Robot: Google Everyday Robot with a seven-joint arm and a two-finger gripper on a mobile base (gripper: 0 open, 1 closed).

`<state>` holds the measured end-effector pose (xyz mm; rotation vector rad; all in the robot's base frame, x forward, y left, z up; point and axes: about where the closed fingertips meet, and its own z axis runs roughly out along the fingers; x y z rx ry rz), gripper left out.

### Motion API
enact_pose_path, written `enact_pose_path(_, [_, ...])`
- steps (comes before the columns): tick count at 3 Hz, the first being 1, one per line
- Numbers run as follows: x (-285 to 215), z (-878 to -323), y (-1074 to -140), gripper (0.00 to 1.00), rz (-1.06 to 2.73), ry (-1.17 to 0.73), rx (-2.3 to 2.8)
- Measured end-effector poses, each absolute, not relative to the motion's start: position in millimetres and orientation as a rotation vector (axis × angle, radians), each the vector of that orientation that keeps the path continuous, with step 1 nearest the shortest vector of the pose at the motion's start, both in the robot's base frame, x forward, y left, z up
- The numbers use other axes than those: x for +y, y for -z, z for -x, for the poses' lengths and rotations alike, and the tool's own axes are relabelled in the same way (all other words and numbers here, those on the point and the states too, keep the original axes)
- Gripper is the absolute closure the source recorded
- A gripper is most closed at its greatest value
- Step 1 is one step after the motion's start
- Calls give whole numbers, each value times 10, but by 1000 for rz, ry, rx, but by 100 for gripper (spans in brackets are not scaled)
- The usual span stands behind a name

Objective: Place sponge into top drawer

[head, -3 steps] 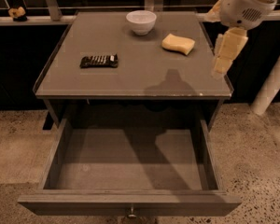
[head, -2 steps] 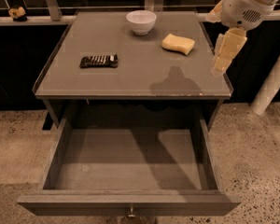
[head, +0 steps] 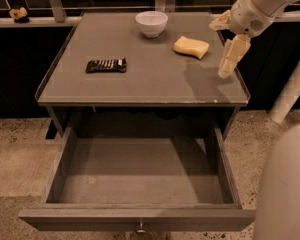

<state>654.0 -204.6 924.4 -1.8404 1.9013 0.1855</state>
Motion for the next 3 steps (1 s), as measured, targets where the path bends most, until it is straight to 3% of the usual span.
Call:
enact_pose_path(2, [-1826,-7257,-9255,0,1678,-270,1724])
enact_pose_path(3, [-1817,-7334,-9450,0,1640,-236,1682])
